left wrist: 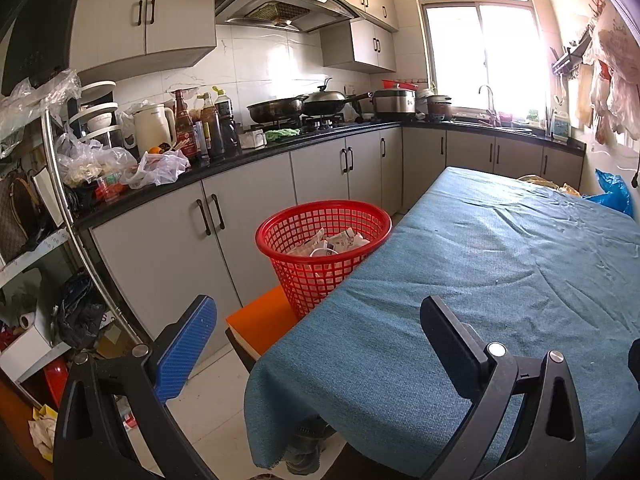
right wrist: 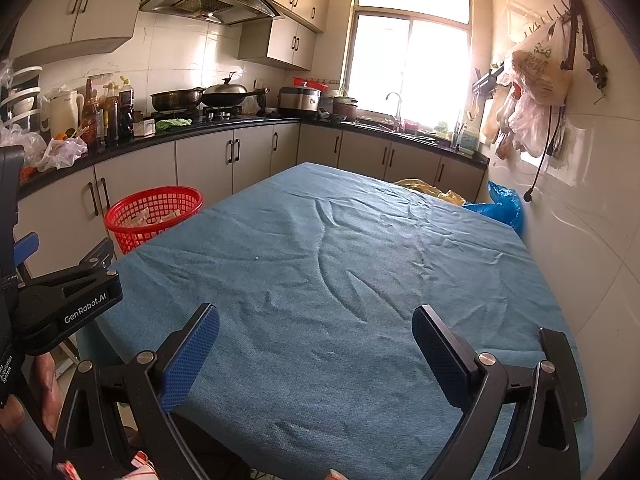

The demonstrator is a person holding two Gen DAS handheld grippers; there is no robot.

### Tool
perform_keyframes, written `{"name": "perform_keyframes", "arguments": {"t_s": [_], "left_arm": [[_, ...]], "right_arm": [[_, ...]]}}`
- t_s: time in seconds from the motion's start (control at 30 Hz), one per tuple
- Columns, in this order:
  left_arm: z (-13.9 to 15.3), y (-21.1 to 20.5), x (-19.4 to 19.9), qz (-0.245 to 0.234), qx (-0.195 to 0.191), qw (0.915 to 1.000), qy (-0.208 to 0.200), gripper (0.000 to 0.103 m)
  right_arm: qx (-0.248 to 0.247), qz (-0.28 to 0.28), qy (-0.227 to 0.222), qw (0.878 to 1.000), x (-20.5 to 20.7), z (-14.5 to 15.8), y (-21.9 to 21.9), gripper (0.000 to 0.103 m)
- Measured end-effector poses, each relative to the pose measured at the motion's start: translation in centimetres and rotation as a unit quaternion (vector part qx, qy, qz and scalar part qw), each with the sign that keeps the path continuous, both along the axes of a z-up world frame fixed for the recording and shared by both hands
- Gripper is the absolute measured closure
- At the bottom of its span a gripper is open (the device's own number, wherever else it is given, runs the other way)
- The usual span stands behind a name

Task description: Collect trash

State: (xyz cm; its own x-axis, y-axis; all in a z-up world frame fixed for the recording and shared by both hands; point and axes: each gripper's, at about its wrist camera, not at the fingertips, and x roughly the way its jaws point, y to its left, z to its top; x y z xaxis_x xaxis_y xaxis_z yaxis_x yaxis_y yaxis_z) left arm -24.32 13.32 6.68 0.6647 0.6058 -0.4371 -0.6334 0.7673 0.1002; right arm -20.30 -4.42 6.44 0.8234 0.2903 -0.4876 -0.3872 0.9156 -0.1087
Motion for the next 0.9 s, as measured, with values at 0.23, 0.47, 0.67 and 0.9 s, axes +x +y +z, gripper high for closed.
{"name": "perform_keyframes", "arguments": {"t_s": [0.23, 0.47, 0.67, 0.9], "left_arm": [[-0.04, 0.02, 0.13, -0.002, 0.0, 1.0, 0.002, 0.002], [-0.04, 0.06, 0.15, -0.002, 0.0, 1.0, 0.002, 0.002], [-0.04, 0.03, 0.17, -0.002, 0.0, 1.0, 0.002, 0.002], [-0.07, 0.05, 0.17, -0.001, 0.001, 1.0, 0.003, 0.002]], "right_arm": [[-0.001, 0.002, 0.002, 1.0, 0.04, -0.2, 0.02, 0.004], [-0.001, 0.002, 0.001, 1.0, 0.03, -0.2, 0.04, 0.004], [-0.001, 0.002, 0.001, 1.0, 0.06, -0.13, 0.04, 0.004], [-0.002, 0.001, 0.003, 1.0, 0.09, -0.21, 0.14, 0.004]]}}
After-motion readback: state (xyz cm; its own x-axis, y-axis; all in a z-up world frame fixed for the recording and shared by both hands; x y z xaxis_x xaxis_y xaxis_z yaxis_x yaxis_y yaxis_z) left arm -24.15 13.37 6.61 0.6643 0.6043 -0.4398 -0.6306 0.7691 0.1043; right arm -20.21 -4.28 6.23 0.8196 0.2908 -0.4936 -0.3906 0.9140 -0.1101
